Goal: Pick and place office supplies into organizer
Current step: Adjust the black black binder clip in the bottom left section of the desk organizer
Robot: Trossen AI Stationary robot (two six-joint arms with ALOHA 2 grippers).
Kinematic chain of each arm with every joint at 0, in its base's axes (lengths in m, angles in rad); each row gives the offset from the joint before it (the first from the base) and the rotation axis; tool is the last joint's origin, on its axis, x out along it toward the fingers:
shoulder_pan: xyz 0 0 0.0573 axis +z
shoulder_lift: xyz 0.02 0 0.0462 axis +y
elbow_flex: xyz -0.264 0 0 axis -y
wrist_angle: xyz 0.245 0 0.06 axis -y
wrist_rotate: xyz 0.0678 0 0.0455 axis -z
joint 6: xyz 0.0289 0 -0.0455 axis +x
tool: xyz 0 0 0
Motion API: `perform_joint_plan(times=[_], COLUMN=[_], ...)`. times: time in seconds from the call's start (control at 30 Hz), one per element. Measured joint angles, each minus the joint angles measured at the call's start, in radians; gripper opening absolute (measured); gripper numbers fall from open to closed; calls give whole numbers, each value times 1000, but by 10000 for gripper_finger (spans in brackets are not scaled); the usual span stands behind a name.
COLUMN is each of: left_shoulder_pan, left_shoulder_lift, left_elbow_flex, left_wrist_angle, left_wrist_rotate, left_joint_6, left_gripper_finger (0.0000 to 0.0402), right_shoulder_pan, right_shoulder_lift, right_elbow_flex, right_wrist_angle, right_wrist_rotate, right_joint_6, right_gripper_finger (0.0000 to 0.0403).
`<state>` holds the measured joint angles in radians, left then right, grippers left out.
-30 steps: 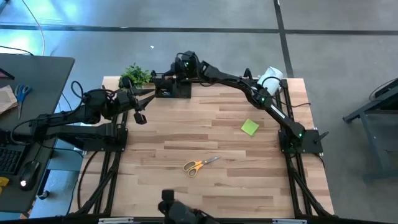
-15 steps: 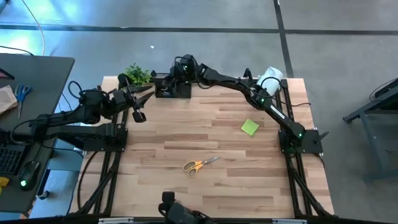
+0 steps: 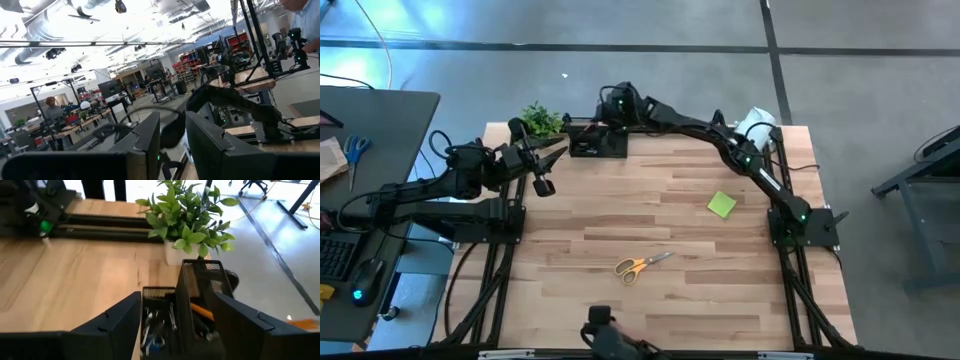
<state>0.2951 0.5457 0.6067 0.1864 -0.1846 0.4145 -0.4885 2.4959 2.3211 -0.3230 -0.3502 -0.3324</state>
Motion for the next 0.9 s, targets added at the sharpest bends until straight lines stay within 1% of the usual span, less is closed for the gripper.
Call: perform_joint_plan(times=[0.07, 0.17, 0.27, 0.37, 0.43, 0.57, 0.67, 0.73, 0.8, 0.9], left_shoulder_pan=[0, -1, -1, -1, -1, -1, -1, -1, 0, 0], left_shoulder_lift=[0, 0, 0, 0, 0, 2, 10, 16, 22, 26], left_elbow_flex=[0, 0, 0, 0, 0, 0, 0, 0, 0, 0], left_wrist_angle=[0, -1, -2, -2, -2, -3, -7, -7, -4, 5], left_wrist_rotate=[0, 0, 0, 0, 0, 5, 5, 6, 6, 8], left_joint_6=[0, -11, -27, -35, -42, -45, -45, -45, -45, -46], left_gripper_finger=[83, 83, 83, 83, 83, 83, 83, 83, 83, 83], right_shoulder_pan=[0, 1, 12, 20, 26, 58, 109, 138, 157, 166], right_shoulder_lift=[-27, -67, -101, -111, -111, -108, -107, -107, -105, -85], right_elbow_flex=[0, 0, 0, 0, 0, 0, 0, 0, 0, 0], right_wrist_angle=[-78, -239, -397, -526, -596, -677, -691, -660, -587, -433], right_wrist_rotate=[-1, -3, 30, 54, 43, -12, -23, -12, 19, 57], right_joint_6=[-8, -37, -111, -131, -137, -150, -176, -204, -234, -270], right_gripper_finger=[225, 214, 200, 187, 177, 156, 140, 130, 121, 106])
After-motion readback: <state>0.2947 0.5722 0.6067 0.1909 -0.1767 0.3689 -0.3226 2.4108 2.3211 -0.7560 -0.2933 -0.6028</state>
